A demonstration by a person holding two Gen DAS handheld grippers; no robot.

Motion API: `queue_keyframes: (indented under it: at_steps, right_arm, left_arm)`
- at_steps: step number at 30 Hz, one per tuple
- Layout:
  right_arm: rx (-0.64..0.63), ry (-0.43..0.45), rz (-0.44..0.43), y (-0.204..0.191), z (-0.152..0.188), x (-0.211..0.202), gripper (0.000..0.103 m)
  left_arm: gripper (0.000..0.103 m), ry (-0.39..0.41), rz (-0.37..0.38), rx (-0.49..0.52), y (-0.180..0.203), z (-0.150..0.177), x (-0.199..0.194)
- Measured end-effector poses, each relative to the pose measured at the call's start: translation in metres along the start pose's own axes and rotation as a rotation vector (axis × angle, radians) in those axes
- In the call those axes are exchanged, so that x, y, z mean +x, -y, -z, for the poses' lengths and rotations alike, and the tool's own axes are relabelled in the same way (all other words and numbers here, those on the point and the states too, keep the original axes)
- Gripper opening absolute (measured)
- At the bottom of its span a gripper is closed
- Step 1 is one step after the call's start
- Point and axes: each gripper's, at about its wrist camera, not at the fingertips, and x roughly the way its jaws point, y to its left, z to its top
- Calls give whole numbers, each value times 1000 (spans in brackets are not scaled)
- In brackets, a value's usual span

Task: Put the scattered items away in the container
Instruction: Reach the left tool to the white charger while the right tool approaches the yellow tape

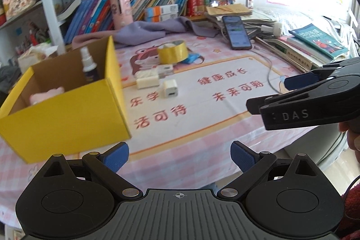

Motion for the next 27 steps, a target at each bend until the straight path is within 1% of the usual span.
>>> queue_keyframes:
  at_steps: [6, 11, 14, 17, 20, 24, 27]
  right_arm:
    - [12, -1, -17, 18, -12, 18, 74]
    - [22, -10, -30, 38, -30, 39, 74]
    - [14, -14, -44, 51, -42, 53, 74]
    - [5, -22, -62, 63, -55, 68, 74]
    - [-5, -35, -90, 74, -67, 83, 74]
    - [-27, -54, -137, 84, -84, 106, 75]
    - [-50, -64, -171, 87, -96, 122, 75]
  left_arm:
    - [94, -6, -4, 9, 10, -18, 23]
    - [91, -7, -16, -1, 16, -38, 47]
    - [91, -14, -27, -10, 19, -50, 64]
    - [89, -22, -48, -30, 20, -61, 79]
    - [82, -38, -74, -63, 19, -70, 95]
    - [79, -60, -114, -100, 19, -82, 114]
    - [74, -78, -146, -128, 16, -89, 128]
